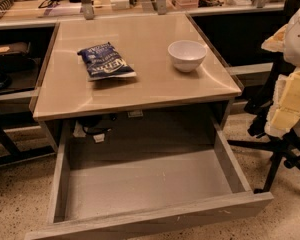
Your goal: Close top drawer
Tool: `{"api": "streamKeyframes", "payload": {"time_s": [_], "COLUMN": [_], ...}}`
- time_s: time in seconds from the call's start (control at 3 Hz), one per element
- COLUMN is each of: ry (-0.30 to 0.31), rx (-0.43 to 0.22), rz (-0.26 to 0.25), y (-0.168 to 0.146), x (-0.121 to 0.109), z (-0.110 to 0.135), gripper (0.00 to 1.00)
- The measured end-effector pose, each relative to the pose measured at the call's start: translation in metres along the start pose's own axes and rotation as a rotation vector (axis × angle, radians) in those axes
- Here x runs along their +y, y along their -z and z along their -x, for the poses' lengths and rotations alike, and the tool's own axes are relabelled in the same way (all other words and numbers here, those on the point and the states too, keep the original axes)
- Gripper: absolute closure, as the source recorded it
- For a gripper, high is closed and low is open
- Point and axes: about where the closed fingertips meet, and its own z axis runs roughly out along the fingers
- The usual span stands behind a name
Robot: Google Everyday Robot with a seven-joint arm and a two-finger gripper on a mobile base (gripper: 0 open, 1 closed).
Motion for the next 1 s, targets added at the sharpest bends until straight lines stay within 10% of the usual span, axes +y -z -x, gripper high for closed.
{"api": "streamKeyframes", "payload": {"time_s": [0.33,1.0], "ry": [0.000,0.000], "rx": [0.000,0.000], "rz": [0.000,0.000], "y": [0.0000,0.0000], "x": [0.0000,0.0000], "z": [0.0000,0.0000], "gripper": [0.00,0.42]}}
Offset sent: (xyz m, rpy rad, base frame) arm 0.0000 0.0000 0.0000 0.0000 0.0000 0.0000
